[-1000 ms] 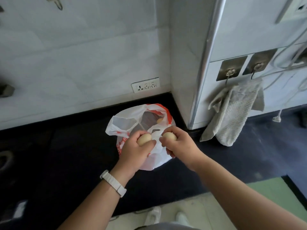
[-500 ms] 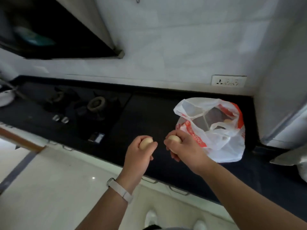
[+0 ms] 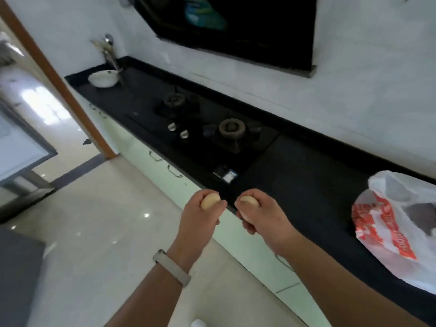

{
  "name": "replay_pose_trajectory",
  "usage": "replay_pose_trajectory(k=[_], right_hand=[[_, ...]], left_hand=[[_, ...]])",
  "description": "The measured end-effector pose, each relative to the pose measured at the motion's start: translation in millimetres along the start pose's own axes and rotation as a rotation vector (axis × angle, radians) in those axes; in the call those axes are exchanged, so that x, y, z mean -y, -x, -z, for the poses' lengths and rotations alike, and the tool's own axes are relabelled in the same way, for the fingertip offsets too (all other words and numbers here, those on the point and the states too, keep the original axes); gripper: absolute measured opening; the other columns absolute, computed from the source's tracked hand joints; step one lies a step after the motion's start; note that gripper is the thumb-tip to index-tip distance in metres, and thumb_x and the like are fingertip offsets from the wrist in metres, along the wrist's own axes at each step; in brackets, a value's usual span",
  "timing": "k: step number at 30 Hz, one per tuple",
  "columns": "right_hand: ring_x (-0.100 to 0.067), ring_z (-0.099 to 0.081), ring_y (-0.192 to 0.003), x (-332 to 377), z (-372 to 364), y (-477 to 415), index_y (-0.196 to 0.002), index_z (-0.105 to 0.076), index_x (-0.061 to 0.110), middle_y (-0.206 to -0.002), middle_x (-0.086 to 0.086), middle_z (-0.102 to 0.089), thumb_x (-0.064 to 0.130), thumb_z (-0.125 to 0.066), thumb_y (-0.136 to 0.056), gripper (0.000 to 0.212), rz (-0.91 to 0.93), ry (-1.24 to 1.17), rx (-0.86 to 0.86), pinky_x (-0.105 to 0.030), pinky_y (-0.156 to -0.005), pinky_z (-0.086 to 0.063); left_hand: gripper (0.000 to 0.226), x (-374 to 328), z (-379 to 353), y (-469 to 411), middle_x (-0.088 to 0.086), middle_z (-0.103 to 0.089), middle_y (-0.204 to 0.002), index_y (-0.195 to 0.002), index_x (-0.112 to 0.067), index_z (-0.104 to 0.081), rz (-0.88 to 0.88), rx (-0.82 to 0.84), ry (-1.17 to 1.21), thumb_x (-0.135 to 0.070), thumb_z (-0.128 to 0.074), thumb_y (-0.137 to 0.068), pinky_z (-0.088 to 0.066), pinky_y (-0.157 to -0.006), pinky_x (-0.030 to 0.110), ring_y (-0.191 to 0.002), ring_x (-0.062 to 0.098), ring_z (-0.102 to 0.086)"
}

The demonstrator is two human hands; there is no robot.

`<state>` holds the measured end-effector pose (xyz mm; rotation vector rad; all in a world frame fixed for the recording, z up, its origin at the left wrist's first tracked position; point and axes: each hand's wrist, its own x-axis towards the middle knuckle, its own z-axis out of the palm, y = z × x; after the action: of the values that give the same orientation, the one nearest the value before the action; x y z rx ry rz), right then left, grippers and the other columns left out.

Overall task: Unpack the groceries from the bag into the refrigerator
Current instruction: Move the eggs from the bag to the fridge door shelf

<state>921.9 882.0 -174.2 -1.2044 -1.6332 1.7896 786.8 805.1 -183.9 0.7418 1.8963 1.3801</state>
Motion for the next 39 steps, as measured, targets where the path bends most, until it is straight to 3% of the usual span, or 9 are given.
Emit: replay_pose_trajectory(k=[11, 21, 27, 32, 39], right_hand=[[-0.017, -0.051, -0.052, 40, -224, -36, -0.088, -0.062, 0.009, -0.071, -0.007, -0.062, 0.014, -0.061, -0.088, 0.005, 0.033, 0.033, 0.274, -0.030, -0.048, -0.040], [-0.019, -0.047, -0.052, 47, -357, -42, -0.094, -0.060, 0.004, -0.075, -0.013, -0.058, 0.010, -0.060, -0.090, 0.007, 0.022, 0.049, 0.635, -0.030, -0.047, -0.034], [-0.019, -0.046, -0.050, 49, -427, -67, -0.087, -0.059, 0.008, -0.072, -0.012, -0.057, 0.010, -0.059, -0.090, 0.004, -0.003, 0.038, 0.828, -0.028, -0.046, -0.032], [-0.018, -0.048, -0.052, 73, -471, -119, -0.087, -0.060, 0.009, -0.073, -0.010, -0.059, 0.012, -0.059, -0.090, 0.004, 0.005, 0.034, 0.922, -0.029, -0.046, -0.035], [-0.018, -0.048, -0.052, 124, -509, -216, -0.088, -0.060, 0.008, -0.072, -0.010, -0.058, 0.010, -0.058, -0.090, 0.004, 0.029, 0.005, 0.899, -0.029, -0.046, -0.036]], left_hand=[[0.012, 48, 218, -2, 0.006, -0.063, -0.083, -0.097, -0.019, -0.067, 0.026, -0.363, 0.213, -0.018, -0.073, -0.087, -0.046, -0.053, 0.019, -0.061, 0.014, -0.057], [0.012, 90, 328, 45, 0.005, -0.065, -0.081, -0.099, -0.020, -0.067, 0.108, -0.721, 0.265, -0.022, -0.071, -0.088, -0.048, -0.058, 0.024, -0.059, 0.012, -0.059], [0.013, 103, 380, 45, 0.008, -0.068, -0.082, -0.102, -0.024, -0.067, 0.173, -0.907, 0.249, -0.027, -0.069, -0.089, -0.054, -0.068, 0.036, -0.063, 0.015, -0.060], [0.011, 95, 421, -2, 0.004, -0.067, -0.076, -0.099, -0.023, -0.068, 0.172, -0.978, 0.233, -0.026, -0.068, -0.089, -0.052, -0.069, 0.037, -0.063, 0.014, -0.059], [0.014, 60, 467, -109, 0.010, -0.066, -0.085, -0.104, -0.022, -0.066, 0.145, -0.948, 0.153, -0.026, -0.067, -0.090, -0.054, -0.065, 0.030, -0.064, 0.013, -0.059]])
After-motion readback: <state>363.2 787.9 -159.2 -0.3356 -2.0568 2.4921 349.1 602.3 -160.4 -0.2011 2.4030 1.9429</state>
